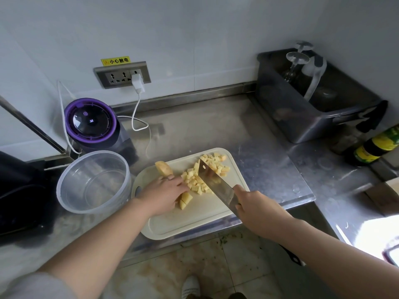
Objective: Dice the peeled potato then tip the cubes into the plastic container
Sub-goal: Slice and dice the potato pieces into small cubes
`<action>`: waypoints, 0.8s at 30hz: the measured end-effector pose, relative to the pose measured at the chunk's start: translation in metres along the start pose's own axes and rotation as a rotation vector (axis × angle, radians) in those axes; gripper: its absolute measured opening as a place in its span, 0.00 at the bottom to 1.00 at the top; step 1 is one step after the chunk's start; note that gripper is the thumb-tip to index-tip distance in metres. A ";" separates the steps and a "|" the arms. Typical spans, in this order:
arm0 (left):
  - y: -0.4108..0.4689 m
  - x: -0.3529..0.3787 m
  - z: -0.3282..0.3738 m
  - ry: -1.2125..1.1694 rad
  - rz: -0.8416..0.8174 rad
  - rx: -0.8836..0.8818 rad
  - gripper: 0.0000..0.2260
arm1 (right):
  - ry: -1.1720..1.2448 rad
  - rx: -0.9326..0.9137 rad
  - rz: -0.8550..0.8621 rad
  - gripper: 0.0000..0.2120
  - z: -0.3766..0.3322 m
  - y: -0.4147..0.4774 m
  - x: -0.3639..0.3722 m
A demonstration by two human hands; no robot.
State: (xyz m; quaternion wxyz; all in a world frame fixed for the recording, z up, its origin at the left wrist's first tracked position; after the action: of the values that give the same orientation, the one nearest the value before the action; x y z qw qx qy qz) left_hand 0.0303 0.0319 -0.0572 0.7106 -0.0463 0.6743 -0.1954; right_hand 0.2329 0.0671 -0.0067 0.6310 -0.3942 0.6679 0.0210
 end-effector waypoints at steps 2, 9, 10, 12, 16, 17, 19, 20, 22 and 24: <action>0.004 0.001 0.003 0.133 -0.046 0.025 0.23 | -0.025 -0.014 -0.013 0.19 -0.002 -0.001 0.002; 0.019 -0.006 0.007 0.200 -0.086 0.029 0.19 | -0.017 0.003 -0.023 0.19 0.001 0.000 0.004; 0.020 -0.005 0.007 0.195 -0.090 0.031 0.19 | -0.007 0.010 -0.024 0.19 0.002 0.000 0.004; 0.019 -0.004 0.007 0.185 -0.091 0.032 0.19 | 0.020 0.026 -0.025 0.17 0.003 -0.001 0.004; 0.017 0.000 0.006 0.129 -0.078 -0.027 0.20 | 0.027 0.036 -0.028 0.16 0.003 -0.002 0.005; 0.016 0.000 0.007 0.112 -0.071 -0.054 0.21 | 0.023 0.032 -0.031 0.17 0.002 -0.002 0.005; 0.015 0.001 0.010 0.069 -0.047 -0.128 0.21 | 0.012 0.022 -0.034 0.18 0.000 -0.002 0.006; 0.013 0.002 0.013 0.044 -0.027 -0.178 0.21 | 0.005 0.015 -0.035 0.18 -0.002 -0.001 0.008; 0.008 0.006 0.017 -0.023 0.030 -0.297 0.21 | -0.013 0.007 -0.016 0.15 -0.005 -0.002 0.007; 0.001 0.009 0.020 -0.102 0.094 -0.408 0.20 | -0.037 0.003 0.001 0.13 -0.008 -0.003 0.007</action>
State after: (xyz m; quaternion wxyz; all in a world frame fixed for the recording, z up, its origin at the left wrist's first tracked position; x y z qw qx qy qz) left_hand 0.0503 0.0258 -0.0648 0.7280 -0.1677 0.6645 -0.0188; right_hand 0.2283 0.0572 -0.0100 0.6438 -0.3923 0.6564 0.0275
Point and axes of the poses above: each hand's wrist, its own y-axis towards the middle knuckle, its own x-axis out of the palm, z = x × y, the point moved 6 cm from there along y, towards the middle knuckle, and after that the axes turned 2 degrees about -y, right-handed, at the moved point
